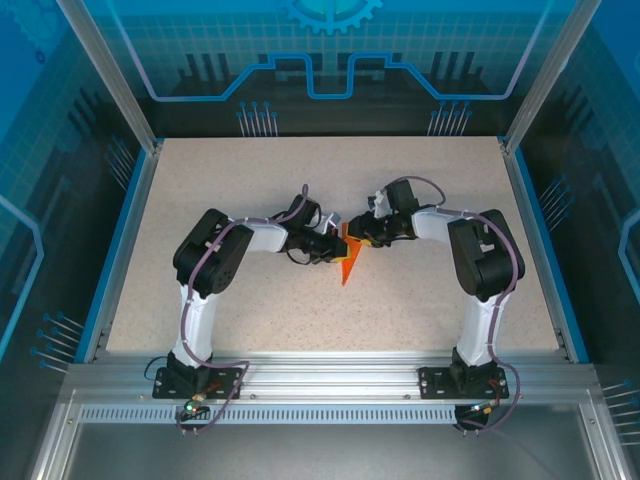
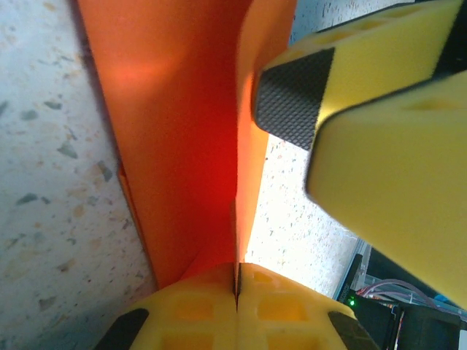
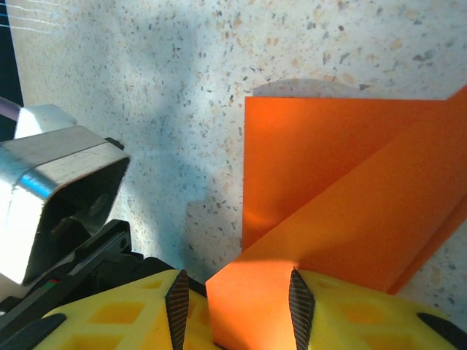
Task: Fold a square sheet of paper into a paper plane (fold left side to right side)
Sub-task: Fold the wing for the fifth time at the center of the table.
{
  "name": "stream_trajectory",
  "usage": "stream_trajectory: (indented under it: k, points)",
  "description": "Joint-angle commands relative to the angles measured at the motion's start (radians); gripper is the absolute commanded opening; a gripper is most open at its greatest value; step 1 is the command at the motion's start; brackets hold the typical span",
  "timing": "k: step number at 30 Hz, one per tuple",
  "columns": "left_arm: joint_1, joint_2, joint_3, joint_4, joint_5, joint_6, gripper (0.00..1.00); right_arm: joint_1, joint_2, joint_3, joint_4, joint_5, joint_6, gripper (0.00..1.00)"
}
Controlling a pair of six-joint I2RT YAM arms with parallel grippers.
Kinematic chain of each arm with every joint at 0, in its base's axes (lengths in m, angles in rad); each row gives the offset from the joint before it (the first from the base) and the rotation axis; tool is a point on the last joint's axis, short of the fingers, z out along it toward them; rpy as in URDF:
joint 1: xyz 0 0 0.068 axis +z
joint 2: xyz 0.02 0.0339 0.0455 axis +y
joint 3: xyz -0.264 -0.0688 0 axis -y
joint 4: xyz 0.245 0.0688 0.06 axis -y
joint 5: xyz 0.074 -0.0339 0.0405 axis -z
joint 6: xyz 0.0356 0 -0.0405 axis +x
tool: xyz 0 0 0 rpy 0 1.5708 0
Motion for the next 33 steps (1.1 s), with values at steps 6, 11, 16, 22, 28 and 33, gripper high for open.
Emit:
stream_trajectory:
  k: [6,11,16,22,28,33]
  points:
    - [0.011,0.02,0.008,-0.039,0.001,0.004,0.0,0.004,0.04,0.038,-0.089,0.051,-0.025,0.44]
    - [0.011,-0.007,-0.003,-0.042,-0.002,0.001,0.06,0.005,0.056,0.053,-0.184,0.106,-0.037,0.44]
    - [0.015,-0.075,-0.025,-0.074,-0.02,0.016,0.16,0.003,0.074,0.045,-0.206,0.119,-0.033,0.44]
    - [0.024,-0.19,-0.071,-0.157,-0.067,0.062,0.26,0.001,0.08,0.037,-0.198,0.113,-0.029,0.44]
    - [0.009,-0.242,-0.088,-0.173,-0.016,0.054,0.22,0.002,0.075,0.037,-0.196,0.111,-0.032,0.44]
    - [-0.051,-0.193,-0.037,-0.18,0.001,0.046,0.22,0.002,0.075,0.034,-0.196,0.111,-0.031,0.44]
